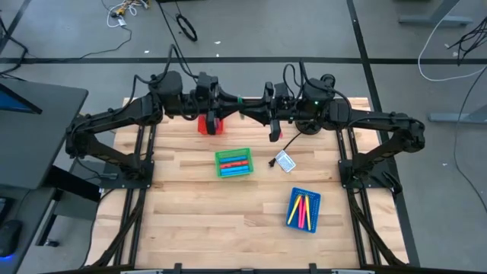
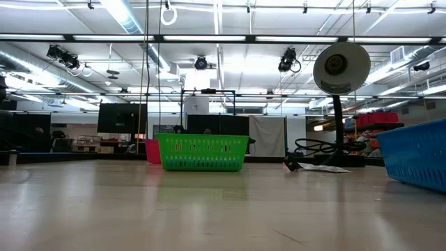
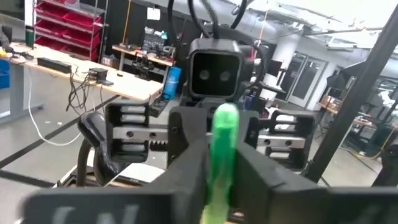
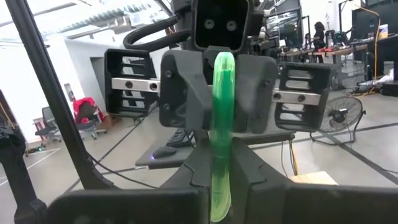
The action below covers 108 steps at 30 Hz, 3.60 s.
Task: Pick & Place Markers
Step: Put the small green pen into the red bin
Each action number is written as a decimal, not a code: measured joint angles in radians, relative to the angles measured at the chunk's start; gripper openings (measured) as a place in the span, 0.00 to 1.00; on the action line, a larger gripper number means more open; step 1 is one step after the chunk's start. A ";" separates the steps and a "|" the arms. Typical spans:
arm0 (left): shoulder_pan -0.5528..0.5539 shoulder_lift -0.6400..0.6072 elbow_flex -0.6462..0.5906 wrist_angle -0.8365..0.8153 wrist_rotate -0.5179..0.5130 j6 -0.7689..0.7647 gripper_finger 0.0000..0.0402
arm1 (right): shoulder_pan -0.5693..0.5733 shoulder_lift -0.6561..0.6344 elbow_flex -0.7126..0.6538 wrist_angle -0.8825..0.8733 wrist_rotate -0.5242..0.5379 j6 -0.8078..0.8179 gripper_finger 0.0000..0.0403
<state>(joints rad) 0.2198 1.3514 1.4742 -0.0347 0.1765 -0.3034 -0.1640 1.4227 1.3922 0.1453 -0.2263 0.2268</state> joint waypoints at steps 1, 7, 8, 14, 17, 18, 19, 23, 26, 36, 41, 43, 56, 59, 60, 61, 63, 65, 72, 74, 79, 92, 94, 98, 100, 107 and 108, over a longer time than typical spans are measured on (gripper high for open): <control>0.000 0.000 0.000 0.007 -0.002 0.001 0.15 | 0.000 0.000 0.000 0.000 -0.001 0.001 0.04; 0.000 0.000 0.000 0.017 0.000 0.001 0.10 | 0.000 -0.001 0.000 -0.005 0.003 -0.001 0.08; 0.000 0.000 0.000 0.017 -0.001 0.000 0.10 | 0.000 -0.001 0.000 -0.007 0.002 -0.004 0.09; 0.000 0.001 0.000 0.018 -0.003 -0.012 0.11 | 0.000 -0.001 0.000 -0.010 0.003 -0.034 0.17; 0.002 0.000 0.000 0.026 -0.005 -0.031 0.11 | 0.000 -0.001 0.000 -0.016 0.002 -0.039 0.20; 0.002 0.000 0.000 0.026 -0.007 -0.032 0.11 | 0.000 -0.001 0.000 -0.017 0.002 -0.043 0.20; 0.002 0.000 0.000 0.025 -0.009 -0.035 0.11 | 0.000 -0.001 0.000 -0.019 0.002 -0.049 0.21; 0.019 -0.009 0.000 -0.013 -0.007 -0.103 0.11 | 0.000 -0.004 0.000 -0.026 0.003 -0.059 0.22; 0.042 -0.027 0.000 -0.116 -0.017 -0.152 0.11 | 0.000 -0.011 -0.001 -0.044 0.004 -0.066 0.22; 0.102 -0.103 0.000 -0.510 -0.078 -0.207 0.11 | -0.001 -0.046 0.000 -0.075 0.008 -0.140 0.22; 0.135 -0.111 0.000 -0.709 -0.097 -0.289 0.11 | -0.001 -0.045 0.000 -0.074 0.008 -0.140 0.22; 0.146 -0.110 0.000 -0.783 -0.095 -0.319 0.11 | -0.001 -0.045 0.000 -0.071 0.008 -0.140 0.22; 0.177 -0.110 0.000 -1.193 -0.048 -0.421 0.11 | -0.001 -0.045 0.000 -0.071 0.009 -0.140 0.22; 0.190 -0.107 0.000 -1.221 -0.054 -0.436 0.11 | -0.001 -0.045 0.000 -0.070 0.009 -0.140 0.22; 0.207 -0.098 0.000 -1.223 -0.044 -0.438 0.11 | -0.001 -0.045 0.000 -0.070 0.009 -0.140 0.22; 0.227 -0.085 0.000 -1.221 -0.024 -0.437 0.11 | -0.001 -0.045 0.000 -0.070 0.009 -0.140 0.22; 0.276 -0.055 0.000 -1.222 -0.001 -0.422 0.11 | -0.001 -0.045 0.000 -0.070 0.009 -0.140 0.22; 0.320 -0.020 0.000 -1.222 0.012 -0.392 0.11 | -0.001 -0.045 0.000 -0.070 0.009 -0.140 0.22; 0.465 0.123 0.000 -1.205 0.072 -0.290 0.11 | -0.001 -0.045 0.000 -0.062 0.009 -0.207 0.22; 0.501 0.163 0.000 -1.190 0.091 -0.279 0.11 | -0.001 -0.045 0.000 -0.055 0.009 -0.235 0.22; 0.589 0.256 0.000 -1.129 0.134 -0.265 0.11 | -0.001 -0.045 0.000 -0.017 0.009 -0.244 0.22; 0.735 0.504 0.183 -1.040 0.181 -0.287 0.11 | -0.001 -0.045 0.000 -0.012 0.009 -0.242 0.22; 0.741 0.548 0.258 -1.057 0.178 -0.287 0.11 | -0.001 -0.045 0.000 -0.012 0.009 -0.241 0.22; 0.742 0.610 0.372 -1.106 0.167 -0.287 0.11 | -0.001 -0.045 0.000 -0.013 0.009 -0.239 0.22; 0.742 0.620 0.394 -1.116 0.167 -0.286 0.11 | -0.001 -0.045 0.000 -0.013 0.009 -0.239 0.22; 0.739 0.621 0.381 -1.195 0.085 -0.260 0.11 | -0.001 -0.045 0.000 -0.013 0.009 -0.239 0.22; 0.738 0.621 0.368 -1.196 0.079 -0.260 0.11 | -0.001 -0.045 0.000 -0.013 0.009 -0.239 0.22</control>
<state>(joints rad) 0.9573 1.9728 1.8419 -1.2309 0.2552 -0.5636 -0.1646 1.3781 1.3918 0.1322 -0.2173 -0.0120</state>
